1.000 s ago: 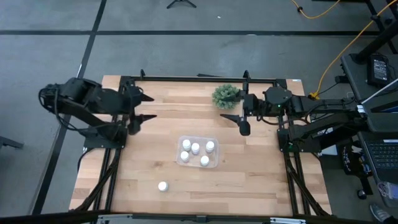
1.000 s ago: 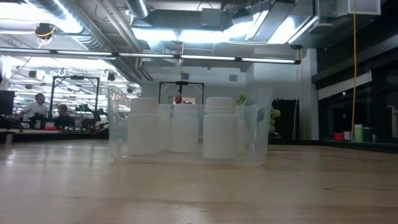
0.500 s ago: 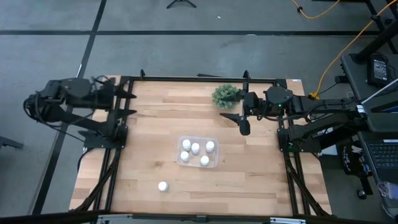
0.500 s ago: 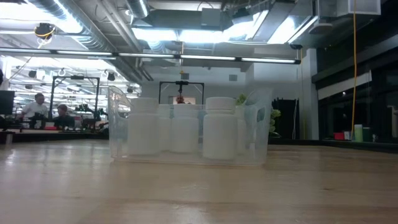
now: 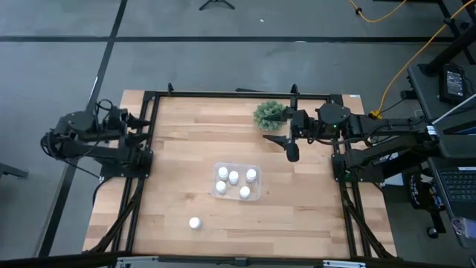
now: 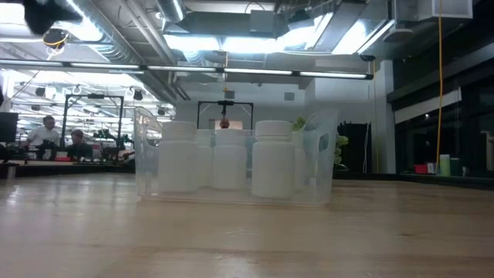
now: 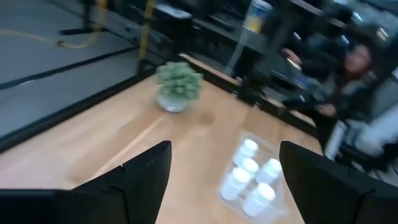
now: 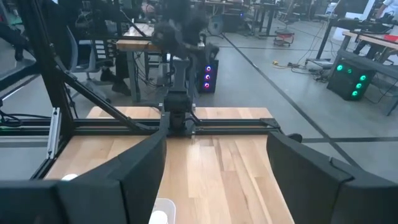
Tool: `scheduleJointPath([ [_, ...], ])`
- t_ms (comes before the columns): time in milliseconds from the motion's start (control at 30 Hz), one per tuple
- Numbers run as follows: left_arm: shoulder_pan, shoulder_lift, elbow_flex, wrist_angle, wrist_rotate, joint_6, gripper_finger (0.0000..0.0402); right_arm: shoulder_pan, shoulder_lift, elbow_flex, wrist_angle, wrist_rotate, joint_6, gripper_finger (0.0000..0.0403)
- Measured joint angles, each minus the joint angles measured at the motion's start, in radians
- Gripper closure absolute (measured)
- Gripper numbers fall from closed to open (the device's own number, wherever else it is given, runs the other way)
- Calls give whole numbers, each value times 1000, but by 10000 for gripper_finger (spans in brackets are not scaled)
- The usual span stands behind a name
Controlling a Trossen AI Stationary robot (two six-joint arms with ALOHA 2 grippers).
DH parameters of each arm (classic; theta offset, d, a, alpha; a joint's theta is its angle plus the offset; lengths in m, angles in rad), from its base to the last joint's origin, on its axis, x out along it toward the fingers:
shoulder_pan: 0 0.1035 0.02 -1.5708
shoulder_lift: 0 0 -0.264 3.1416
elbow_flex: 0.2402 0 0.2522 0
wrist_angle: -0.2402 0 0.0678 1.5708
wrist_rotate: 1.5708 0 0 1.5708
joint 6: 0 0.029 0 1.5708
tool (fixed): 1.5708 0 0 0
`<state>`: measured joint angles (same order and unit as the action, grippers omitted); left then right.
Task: Pick and place pill bottles into a basket
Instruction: Put the white medicine bottle into the transparent bin
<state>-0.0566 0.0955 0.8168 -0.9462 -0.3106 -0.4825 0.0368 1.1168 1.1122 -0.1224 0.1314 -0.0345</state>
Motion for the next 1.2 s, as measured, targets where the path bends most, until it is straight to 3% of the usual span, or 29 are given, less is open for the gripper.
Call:
scheduleJointPath([
  [167, 0, -94, -137, -16, -142, -156, 112, 0, 0, 0, -3, 0, 2, 124],
  [300, -1, -59, -167, -39, -115, -184, 112, 0, 1, 0, -7, 0, 3, 124],
  [433, -6, -36, -175, -35, -93, -372, 112, 0, 1, 0, -13, 0, 4, 124],
  [600, -11, -30, -266, 126, -48, -172, 112, -1, 1, 0, -9, 6, -2, 124],
  [733, -17, -32, -400, 486, 268, 34, 112, -6, 1, 0, -8, 9, 0, 124],
  [833, -13, -44, -512, 711, 369, 108, 112, -7, 1, 0, -7, 10, 0, 124],
  [1200, 40, -95, -746, 922, 412, 178, 112, -7, 1, 0, 6, 9, 1, 124],
])
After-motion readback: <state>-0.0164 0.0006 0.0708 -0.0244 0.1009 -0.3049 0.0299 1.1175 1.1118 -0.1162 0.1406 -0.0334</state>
